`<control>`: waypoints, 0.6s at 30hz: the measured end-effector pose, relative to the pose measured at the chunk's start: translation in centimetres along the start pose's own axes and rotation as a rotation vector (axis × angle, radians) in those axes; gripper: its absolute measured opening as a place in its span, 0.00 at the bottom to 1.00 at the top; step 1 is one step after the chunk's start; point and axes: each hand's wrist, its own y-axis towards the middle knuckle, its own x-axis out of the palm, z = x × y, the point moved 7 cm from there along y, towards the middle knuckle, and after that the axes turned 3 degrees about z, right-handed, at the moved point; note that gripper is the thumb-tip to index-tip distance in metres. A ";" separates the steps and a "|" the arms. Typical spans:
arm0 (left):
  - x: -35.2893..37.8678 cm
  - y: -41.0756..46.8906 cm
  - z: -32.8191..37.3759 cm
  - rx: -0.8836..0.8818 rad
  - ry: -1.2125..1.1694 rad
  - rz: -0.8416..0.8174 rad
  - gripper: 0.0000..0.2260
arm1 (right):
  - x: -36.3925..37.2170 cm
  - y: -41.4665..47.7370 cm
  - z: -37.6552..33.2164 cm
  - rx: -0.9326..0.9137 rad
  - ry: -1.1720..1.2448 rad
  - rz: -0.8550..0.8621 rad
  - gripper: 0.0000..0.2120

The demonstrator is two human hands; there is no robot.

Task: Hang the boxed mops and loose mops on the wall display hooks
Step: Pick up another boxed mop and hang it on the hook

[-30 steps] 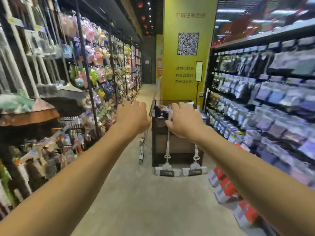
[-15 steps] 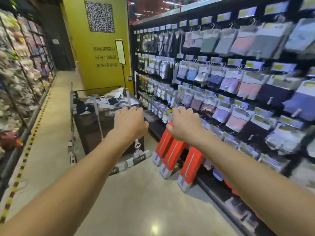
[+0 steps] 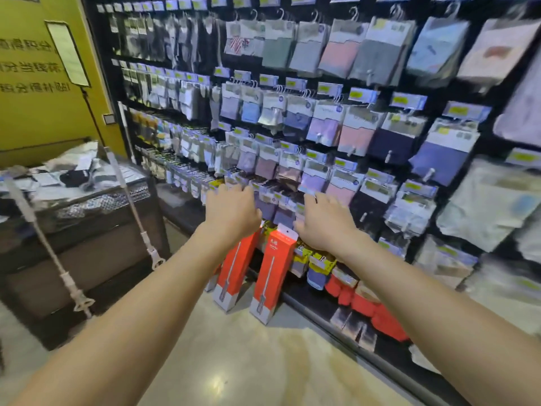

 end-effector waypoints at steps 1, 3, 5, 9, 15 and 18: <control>0.6 0.8 0.3 0.020 -0.001 -0.013 0.23 | 0.5 0.6 0.3 0.016 -0.010 -0.005 0.31; 1.6 2.4 1.1 0.063 -0.002 -0.020 0.21 | 1.3 1.9 0.7 0.046 -0.019 -0.015 0.29; 2.4 4.2 1.6 0.097 -0.010 -0.022 0.20 | 2.0 3.4 1.1 0.071 -0.009 -0.026 0.29; 4.7 8.4 2.5 0.136 -0.021 -0.051 0.21 | 3.8 7.1 1.9 0.101 0.000 -0.039 0.29; 9.1 15.7 2.9 0.163 0.009 -0.071 0.21 | 8.3 14.6 3.5 0.126 0.067 -0.076 0.27; 11.6 20.2 2.7 0.167 0.042 -0.097 0.22 | 10.7 19.6 4.2 0.127 0.099 -0.084 0.30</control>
